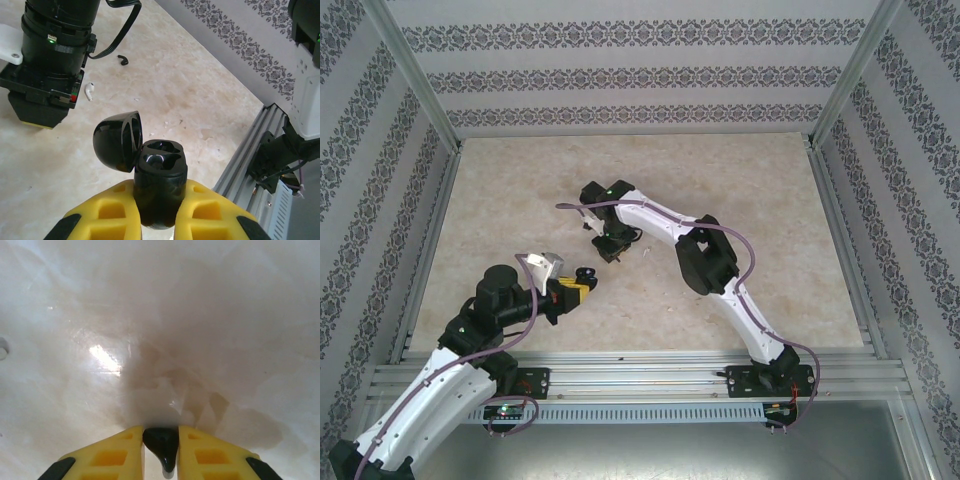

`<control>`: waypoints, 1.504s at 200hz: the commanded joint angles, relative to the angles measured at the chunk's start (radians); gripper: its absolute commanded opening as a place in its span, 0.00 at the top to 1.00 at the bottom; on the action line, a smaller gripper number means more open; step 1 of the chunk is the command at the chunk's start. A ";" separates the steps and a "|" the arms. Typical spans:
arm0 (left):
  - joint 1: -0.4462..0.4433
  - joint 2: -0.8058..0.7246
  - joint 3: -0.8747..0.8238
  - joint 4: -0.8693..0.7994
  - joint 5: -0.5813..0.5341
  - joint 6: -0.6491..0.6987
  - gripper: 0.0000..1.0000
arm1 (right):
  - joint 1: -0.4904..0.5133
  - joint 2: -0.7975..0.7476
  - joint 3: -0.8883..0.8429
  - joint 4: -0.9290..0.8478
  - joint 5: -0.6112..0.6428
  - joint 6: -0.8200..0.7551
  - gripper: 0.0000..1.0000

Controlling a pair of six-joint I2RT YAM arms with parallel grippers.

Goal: Insert wireless bluetooth earbuds into charging case

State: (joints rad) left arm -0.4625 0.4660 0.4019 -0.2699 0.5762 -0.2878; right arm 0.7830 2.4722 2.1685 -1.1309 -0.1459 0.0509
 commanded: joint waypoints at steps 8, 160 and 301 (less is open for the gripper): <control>0.005 0.026 -0.032 0.124 0.081 0.006 1.00 | -0.001 -0.112 -0.165 0.070 -0.037 0.117 0.81; 0.005 0.114 -0.023 0.150 0.050 -0.021 1.00 | -0.025 -0.428 -0.728 0.252 -0.026 0.503 0.61; 0.005 0.074 -0.055 0.146 0.063 -0.024 1.00 | -0.008 -0.316 -0.598 0.158 -0.006 0.465 0.71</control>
State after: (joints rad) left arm -0.4625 0.5560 0.3531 -0.1219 0.6247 -0.3035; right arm 0.7567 2.1185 1.5524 -0.9321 -0.1680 0.5213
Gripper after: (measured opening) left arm 0.133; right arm 0.304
